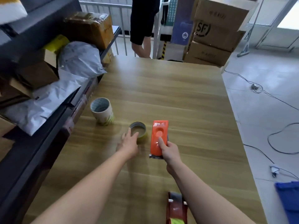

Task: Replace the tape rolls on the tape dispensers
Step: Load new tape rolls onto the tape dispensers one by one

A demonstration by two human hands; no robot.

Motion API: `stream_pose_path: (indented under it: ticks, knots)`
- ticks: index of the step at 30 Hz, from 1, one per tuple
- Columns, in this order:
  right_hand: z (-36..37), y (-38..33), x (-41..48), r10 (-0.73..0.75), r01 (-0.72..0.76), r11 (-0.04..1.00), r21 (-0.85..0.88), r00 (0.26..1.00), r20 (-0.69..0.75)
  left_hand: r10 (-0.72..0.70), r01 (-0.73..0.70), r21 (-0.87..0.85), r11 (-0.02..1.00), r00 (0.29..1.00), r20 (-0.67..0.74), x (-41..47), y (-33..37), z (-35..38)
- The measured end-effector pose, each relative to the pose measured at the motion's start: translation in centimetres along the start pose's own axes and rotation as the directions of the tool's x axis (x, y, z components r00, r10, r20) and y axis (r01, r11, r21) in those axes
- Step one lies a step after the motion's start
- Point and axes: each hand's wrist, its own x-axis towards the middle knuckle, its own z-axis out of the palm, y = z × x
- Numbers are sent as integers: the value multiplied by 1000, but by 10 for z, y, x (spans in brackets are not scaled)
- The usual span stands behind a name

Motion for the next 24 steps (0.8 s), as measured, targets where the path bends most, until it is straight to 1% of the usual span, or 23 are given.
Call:
stream_pose_path:
  ticks: [4, 8, 9, 10, 11, 13, 14, 15, 16, 17, 18, 19, 20, 21, 22, 23, 24]
  knots:
    - [0, 6, 13, 26, -26, 1000, 15, 1000, -11, 91, -93, 211, 973, 996, 17, 17, -2, 2]
    - [4, 7, 21, 32, -31, 999, 36, 999, -20, 182, -157, 365, 918, 983, -34, 20, -7, -1]
    - [5, 7, 22, 32, -31, 999, 39, 999, -24, 208, -174, 364, 915, 976, -56, 18, -7, -2]
    - [6, 7, 24, 31, -30, 999, 40, 999, -26, 223, -184, 321, 929, 970, -91, 17, -7, -4]
    - [7, 5, 25, 30, -29, 999, 42, 999, -29, 218, -181, 235, 955, 966, -139, 16, -6, -6]
    - [10, 0, 27, 24, -23, 998, 54, 999, -26, 138, -153, -52, 987, 966, -218, 15, -2, -13]
    - [13, -3, 28, 14, -13, 998, 57, 1000, -22, 92, -139, -236, 962, 976, -198, 15, -1, -18]
    - [15, -7, 29, 1, 0, 998, 57, 1000, -17, 74, -128, -415, 901, 987, -144, 15, 0, -20]
    - [18, -11, 29, -14, 15, 998, 61, 1000, -14, 84, -127, -554, 823, 991, -101, 14, 1, -22]
    - [20, -15, 29, -30, 30, 997, 69, 1000, -11, 95, -124, -646, 753, 992, -80, 12, 1, -24]
    - [22, -19, 29, -48, 48, 996, 75, 999, -7, 104, -119, -703, 701, 993, -64, 10, 1, -26]
    - [23, -23, 28, -69, 69, 995, 71, 998, -2, 118, -112, -733, 671, 992, -44, 9, 0, -29]
    - [24, -27, 27, -94, 94, 994, 55, 996, 2, 145, -118, -734, 669, 989, -27, 7, -1, -31]
    - [24, -31, 26, -123, 123, 992, 29, 992, 7, 177, -145, -695, 705, 984, -26, 6, -3, -34]
    - [24, -35, 24, -156, 156, 988, 0, 988, 10, 210, -200, -600, 775, 976, -53, 5, -6, -37]
    - [25, -38, 22, -191, 191, 981, -28, 982, 14, 241, -264, -459, 848, 964, -109, 5, -8, -40]
    - [27, -42, 19, -225, 226, 972, -61, 974, 18, 274, -319, -306, 897, 944, -183, 3, -10, -43]
